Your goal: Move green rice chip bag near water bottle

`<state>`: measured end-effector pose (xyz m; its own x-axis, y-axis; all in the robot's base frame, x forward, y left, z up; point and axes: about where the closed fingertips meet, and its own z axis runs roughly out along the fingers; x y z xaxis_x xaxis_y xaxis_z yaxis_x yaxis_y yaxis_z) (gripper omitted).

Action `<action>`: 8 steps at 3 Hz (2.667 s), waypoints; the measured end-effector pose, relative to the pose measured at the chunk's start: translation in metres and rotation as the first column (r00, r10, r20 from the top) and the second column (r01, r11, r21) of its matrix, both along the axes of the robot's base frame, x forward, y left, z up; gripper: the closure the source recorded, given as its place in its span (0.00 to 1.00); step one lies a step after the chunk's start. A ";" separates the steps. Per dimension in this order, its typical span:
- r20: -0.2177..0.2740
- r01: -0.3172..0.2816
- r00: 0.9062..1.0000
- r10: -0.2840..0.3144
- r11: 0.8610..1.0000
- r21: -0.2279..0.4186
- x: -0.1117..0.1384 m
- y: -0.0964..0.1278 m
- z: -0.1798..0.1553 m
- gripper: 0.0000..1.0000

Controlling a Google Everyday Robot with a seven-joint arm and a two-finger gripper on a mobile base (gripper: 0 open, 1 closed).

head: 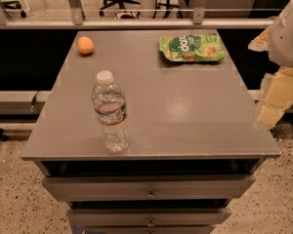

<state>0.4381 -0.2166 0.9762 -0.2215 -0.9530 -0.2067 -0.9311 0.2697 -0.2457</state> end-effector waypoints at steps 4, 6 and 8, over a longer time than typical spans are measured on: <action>0.252 -0.043 0.968 -0.009 0.979 0.199 0.140 -0.003 -0.054 0.00; 0.360 -0.033 0.928 -0.096 0.941 0.337 0.237 -0.021 -0.069 0.00; 0.339 0.010 0.922 -0.185 0.890 0.457 0.306 -0.024 -0.086 0.00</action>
Offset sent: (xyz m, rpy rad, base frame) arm 0.0509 0.0100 -0.0352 0.0477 -0.1095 0.0372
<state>0.7441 -0.2402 0.8904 -0.1342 -0.7204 -0.6804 -0.7613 0.5145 -0.3946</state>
